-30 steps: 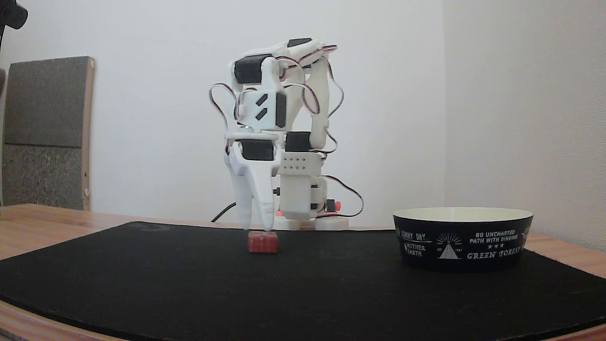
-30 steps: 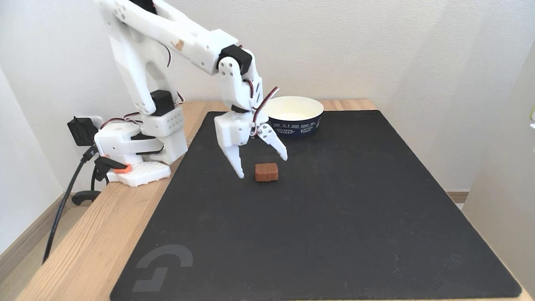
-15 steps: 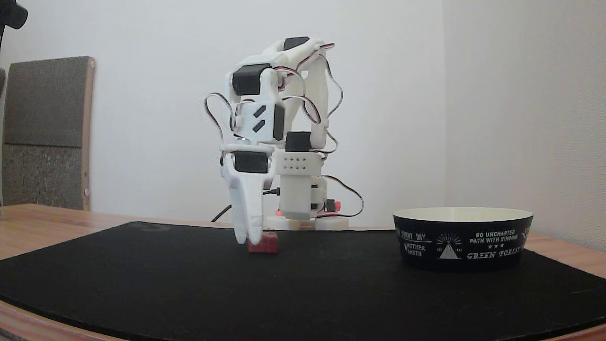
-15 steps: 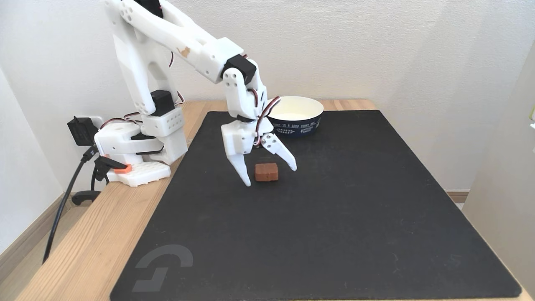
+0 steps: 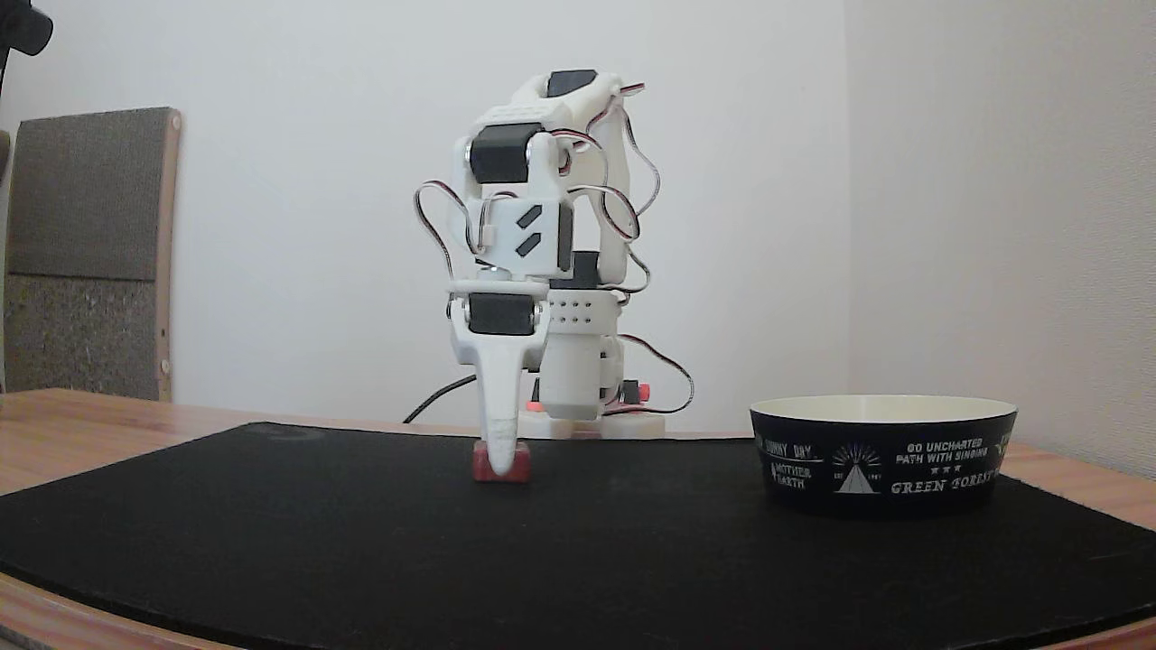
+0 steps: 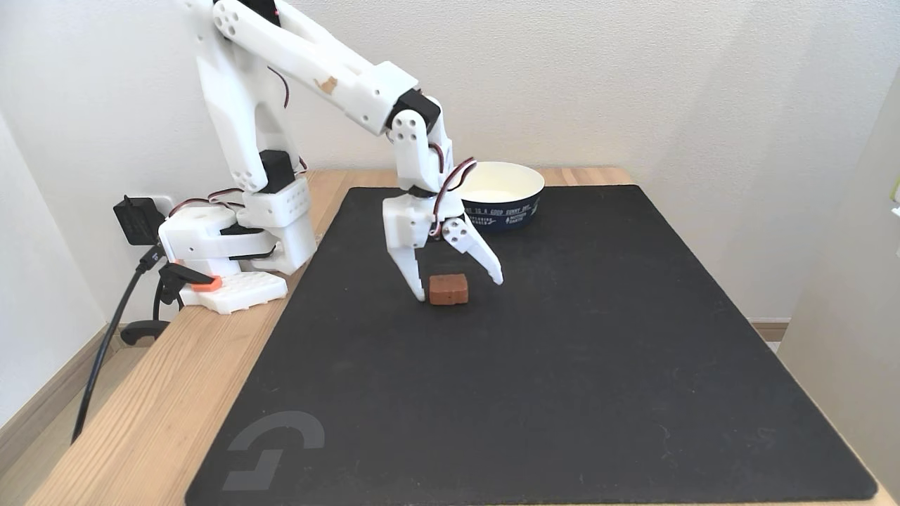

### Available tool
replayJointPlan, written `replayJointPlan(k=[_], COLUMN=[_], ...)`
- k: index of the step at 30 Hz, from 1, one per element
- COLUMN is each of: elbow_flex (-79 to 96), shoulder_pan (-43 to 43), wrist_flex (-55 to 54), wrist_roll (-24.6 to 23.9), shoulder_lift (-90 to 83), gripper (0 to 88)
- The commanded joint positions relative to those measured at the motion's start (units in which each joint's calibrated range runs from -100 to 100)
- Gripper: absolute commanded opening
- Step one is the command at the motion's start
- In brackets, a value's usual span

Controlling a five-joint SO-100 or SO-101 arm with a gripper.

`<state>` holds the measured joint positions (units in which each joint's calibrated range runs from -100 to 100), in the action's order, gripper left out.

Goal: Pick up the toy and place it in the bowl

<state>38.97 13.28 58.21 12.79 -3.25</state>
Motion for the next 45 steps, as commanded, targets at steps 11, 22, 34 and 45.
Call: replayJointPlan(k=[11,22,34,45], elbow_flex=[-0.7,-2.2,-2.4,-2.0], shoulder_pan=[0.6,-0.2,-32.4,-34.8], wrist_flex=[-0.2,-0.3,-6.6,-22.5], wrist_roll=[-0.7,-0.7,-7.6,-7.2], shoulder_lift=[2.0,0.1,-18.1,-18.0], gripper=[13.5,5.1,5.5,6.1])
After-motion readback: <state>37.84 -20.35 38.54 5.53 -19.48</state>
